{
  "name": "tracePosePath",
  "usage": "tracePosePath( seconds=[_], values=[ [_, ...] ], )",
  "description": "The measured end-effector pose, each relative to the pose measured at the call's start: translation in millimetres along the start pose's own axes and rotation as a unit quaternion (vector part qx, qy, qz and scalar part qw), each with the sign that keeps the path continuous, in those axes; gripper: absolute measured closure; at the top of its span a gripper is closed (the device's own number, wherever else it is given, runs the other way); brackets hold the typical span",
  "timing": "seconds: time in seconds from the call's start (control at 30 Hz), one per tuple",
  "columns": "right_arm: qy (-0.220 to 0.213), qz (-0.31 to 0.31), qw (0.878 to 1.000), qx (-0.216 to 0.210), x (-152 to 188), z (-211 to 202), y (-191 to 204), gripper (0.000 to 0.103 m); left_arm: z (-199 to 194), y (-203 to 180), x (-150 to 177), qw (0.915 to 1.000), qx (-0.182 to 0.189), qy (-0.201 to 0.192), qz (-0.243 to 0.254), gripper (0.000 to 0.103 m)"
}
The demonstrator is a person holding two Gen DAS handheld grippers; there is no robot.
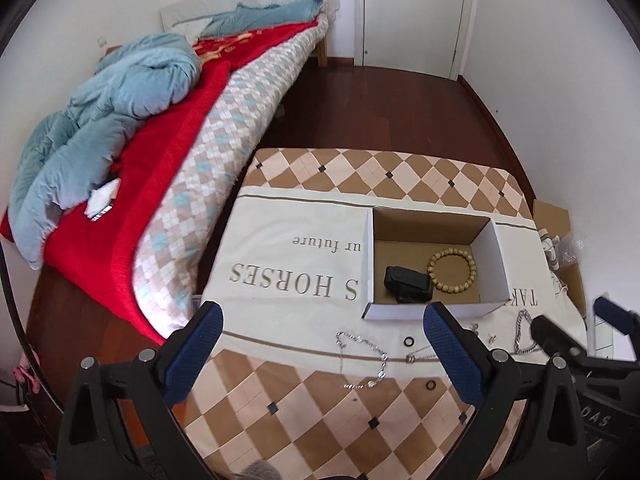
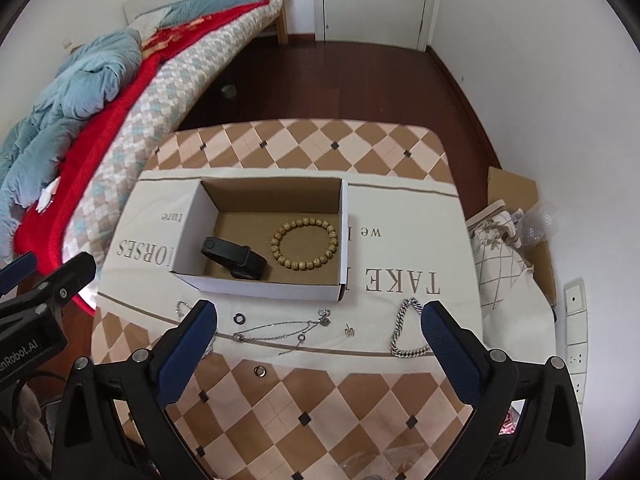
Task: Organize jewelry
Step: 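Lift both open tools out of the white box, then grasp the thin silver chain with the left tool while the right tool grasps the thick silver bracelet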
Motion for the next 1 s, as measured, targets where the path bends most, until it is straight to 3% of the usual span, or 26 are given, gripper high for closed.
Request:
tracePosePath(
  seconds=[0.27,0.4,0.57,0.67,0.77,0.8,0.87,0.9,1.0],
  values=[
    [-0.048,-0.007,0.999,0.005,4,-53,2,0.000,-40,6,11,0.9996,-0.003,-0.028,-0.009,0.001],
    [-0.062,-0.006,0.998,0.000,8,-74,6,0.000,-53,13,15,0.9990,-0.021,-0.035,-0.015,0.001],
    [-0.105,0.013,0.994,-0.030,12,-93,4,0.000,-59,21,20,0.9981,-0.021,-0.050,-0.028,0.001],
    [-0.092,0.024,0.995,-0.022,24,-81,-7,0.000,-53,30,27,0.9965,-0.048,-0.061,-0.031,0.001],
    [-0.064,0.046,0.997,-0.017,41,-58,-20,0.000,-36,34,39,0.9967,-0.061,-0.046,-0.026,0.001],
    [-0.052,0.055,0.997,-0.019,48,-48,-26,0.003,-25,37,45,0.9967,-0.070,-0.034,-0.025,0.001],
    [-0.031,0.065,0.997,-0.020,61,-28,-34,0.022,-7,40,56,0.9966,-0.077,-0.012,-0.026,0.001],
    [-0.017,0.070,0.997,-0.016,68,-18,-39,0.036,2,41,62,0.9966,-0.078,-0.002,-0.027,0.001],
    [0.010,0.084,0.996,-0.022,85,10,-47,0.039,31,40,77,0.9957,-0.085,0.029,-0.022,0.001]
  ],
)
Point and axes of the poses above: each gripper's, at about its wrist camera, not at the fingertips, and z roughly the way its jaws point, y to its left, x to its underside, the point moved 10 cm from there along z, roughly the way its jaws point, and after that the axes turned 3 degrees about -x, right-handed, at the moved point
